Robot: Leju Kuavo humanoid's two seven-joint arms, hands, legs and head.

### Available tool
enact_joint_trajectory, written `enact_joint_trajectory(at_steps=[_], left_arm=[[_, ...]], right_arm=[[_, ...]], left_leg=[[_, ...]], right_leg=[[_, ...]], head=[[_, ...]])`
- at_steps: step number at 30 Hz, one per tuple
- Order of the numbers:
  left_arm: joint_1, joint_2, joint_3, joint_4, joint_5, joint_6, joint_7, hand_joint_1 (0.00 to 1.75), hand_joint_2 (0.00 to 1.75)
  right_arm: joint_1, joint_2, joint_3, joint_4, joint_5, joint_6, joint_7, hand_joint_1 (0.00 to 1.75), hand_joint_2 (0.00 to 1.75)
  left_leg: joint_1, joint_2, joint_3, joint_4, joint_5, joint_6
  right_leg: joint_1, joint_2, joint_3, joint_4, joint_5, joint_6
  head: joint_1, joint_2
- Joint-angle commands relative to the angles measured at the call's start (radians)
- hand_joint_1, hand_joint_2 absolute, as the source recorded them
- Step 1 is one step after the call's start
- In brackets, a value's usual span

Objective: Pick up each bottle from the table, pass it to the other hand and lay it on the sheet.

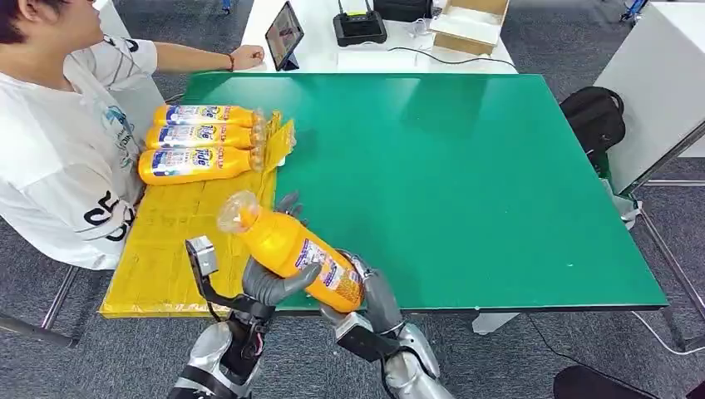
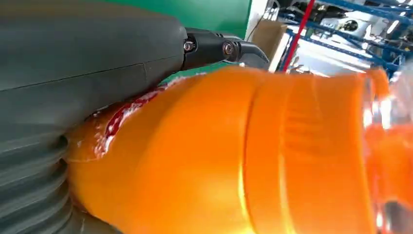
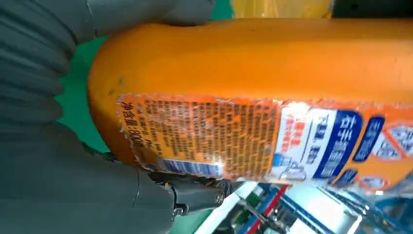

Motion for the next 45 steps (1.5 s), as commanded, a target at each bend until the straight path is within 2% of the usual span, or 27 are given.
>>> enact_joint_trajectory(at_steps=[1,4,5,6,7,15,19,29,30,31,33,36,37,38,42,45], left_arm=[[-0.064,0.008,-0.019,0.114,0.1,-0.04,0.062,0.0,1.75],[-0.063,0.009,-0.02,0.114,0.108,-0.046,0.058,0.0,1.75],[-0.063,0.009,-0.02,0.114,0.108,-0.045,0.058,0.19,1.75],[-0.064,0.01,-0.023,0.112,0.102,-0.042,0.054,1.26,1.75],[-0.066,0.012,-0.026,0.111,0.089,-0.034,0.046,1.75,1.75],[-0.075,0.01,-0.022,0.127,0.078,-0.005,0.055,1.75,1.75],[-0.099,0.014,-0.016,0.151,0.015,0.079,0.029,1.75,1.75],[-0.103,0.01,-0.007,0.163,0.041,0.058,0.04,1.75,1.75],[-0.106,0.01,-0.005,0.163,0.042,0.059,0.041,1.75,1.75],[-0.107,0.009,-0.001,0.163,0.042,0.063,0.04,1.75,1.75],[-0.119,0.009,0.007,0.163,0.02,0.095,0.015,1.75,1.75],[-0.126,0.011,0.01,0.16,0.023,0.093,0.017,1.75,1.75],[-0.13,0.009,0.022,0.163,0.019,0.108,0.014,1.75,1.75],[-0.135,0.009,0.032,0.16,0.007,0.134,0.003,1.75,1.75],[-0.167,0.016,0.121,0.127,-0.003,0.23,-0.024,1.75,1.75],[-0.175,0.022,0.131,0.123,-0.002,0.231,-0.02,1.75,1.75]], right_arm=[[-0.059,-0.007,0.081,0.158,0.002,0.006,-0.008,1.75,1.75],[-0.058,-0.01,0.081,0.159,0.002,0.011,-0.003,1.75,1.75],[-0.057,-0.01,0.082,0.161,0.003,0.009,-0.002,1.75,1.75],[-0.057,-0.009,0.084,0.165,0.004,0.011,-0.001,1.75,1.75],[-0.058,-0.007,0.085,0.171,0.004,0.01,-0.002,1.75,1.75],[-0.056,-0.002,0.083,0.172,-0.002,0.006,-0.005,1.75,1.75],[-0.058,0.0,0.084,0.161,-0.011,0.011,0.004,1.75,1.75],[-0.057,0.001,0.085,0.162,-0.024,0.014,-0.004,1.75,1.75],[-0.057,0.003,0.085,0.161,-0.024,0.014,-0.004,1.24,1.75],[-0.053,0.003,0.085,0.152,-0.031,0.024,-0.008,0.0,1.75],[-0.043,-0.007,0.099,0.12,-0.06,0.095,-0.022,0.0,1.75],[-0.042,-0.006,0.1,0.119,-0.06,0.096,-0.022,0.0,1.75],[-0.031,-0.007,0.091,0.092,-0.088,0.13,-0.025,0.0,1.75],[-0.027,-0.009,0.088,0.077,-0.104,0.154,-0.026,0.0,0.0],[0.019,-0.027,0.056,-0.076,-0.145,0.155,0.007,0.0,0.0],[0.023,-0.032,0.055,-0.096,-0.147,0.159,0.019,0.0,0.0]], left_leg=[[0.0,0.0,0.004,-0.001,-0.001,0.001],[0.0,0.0,0.004,-0.001,-0.001,0.001],[0.0,0.0,0.002,-0.001,0.0,0.001],[0.0,0.0,0.005,-0.001,-0.001,0.001],[0.0,-0.001,0.003,-0.001,-0.001,0.001],[0.0,0.0,0.005,-0.001,-0.002,0.001],[0.0,-0.001,0.004,-0.001,-0.001,0.001],[0.0,0.0,0.002,-0.001,0.0,0.001],[0.0,0.0,0.004,-0.001,-0.001,0.001],[0.0,-0.001,0.003,-0.001,-0.001,0.001],[0.0,0.0,0.004,0.0,-0.002,0.001],[0.001,0.0,0.004,0.0,-0.002,0.001],[0.0,0.0,0.003,0.0,-0.001,0.001],[0.001,-0.001,0.002,0.0,0.0,0.001],[0.0,-0.001,0.0,0.0,0.0,0.0],[0.0,-0.001,0.003,0.0,-0.001,0.001]], right_leg=[[0.001,-0.001,0.005,-0.001,-0.001,-0.003],[0.001,-0.001,0.004,-0.001,-0.001,-0.002],[0.001,-0.001,0.003,-0.001,-0.001,-0.002],[0.001,-0.002,0.005,-0.001,-0.001,-0.003],[0.001,-0.002,0.004,-0.001,-0.001,-0.002],[0.001,-0.002,0.005,-0.001,-0.002,-0.003],[0.001,-0.002,0.004,-0.001,-0.001,-0.003],[0.0,-0.001,0.002,0.0,-0.001,-0.002],[0.001,-0.002,0.005,-0.001,-0.002,-0.003],[0.001,-0.002,0.004,-0.001,-0.001,-0.003],[0.001,-0.002,0.005,0.0,-0.002,-0.003],[0.001,-0.001,0.004,0.0,-0.002,-0.003],[0.001,-0.001,0.003,0.0,-0.001,-0.002],[0.001,-0.002,0.002,0.0,-0.001,-0.002],[0.001,-0.002,0.0,0.0,0.0,-0.002],[0.001,-0.002,0.003,0.001,-0.002,-0.003]], head=[[0.0,0.0],[0.0,0.0],[0.0,0.0],[0.0,0.0],[0.0,0.0],[0.0,0.0],[0.0,0.0],[0.0,0.0],[0.001,0.0],[0.001,0.0],[0.001,0.0],[0.0,0.0],[0.0,0.0],[0.001,0.0],[0.0,0.0],[0.0,0.0]])
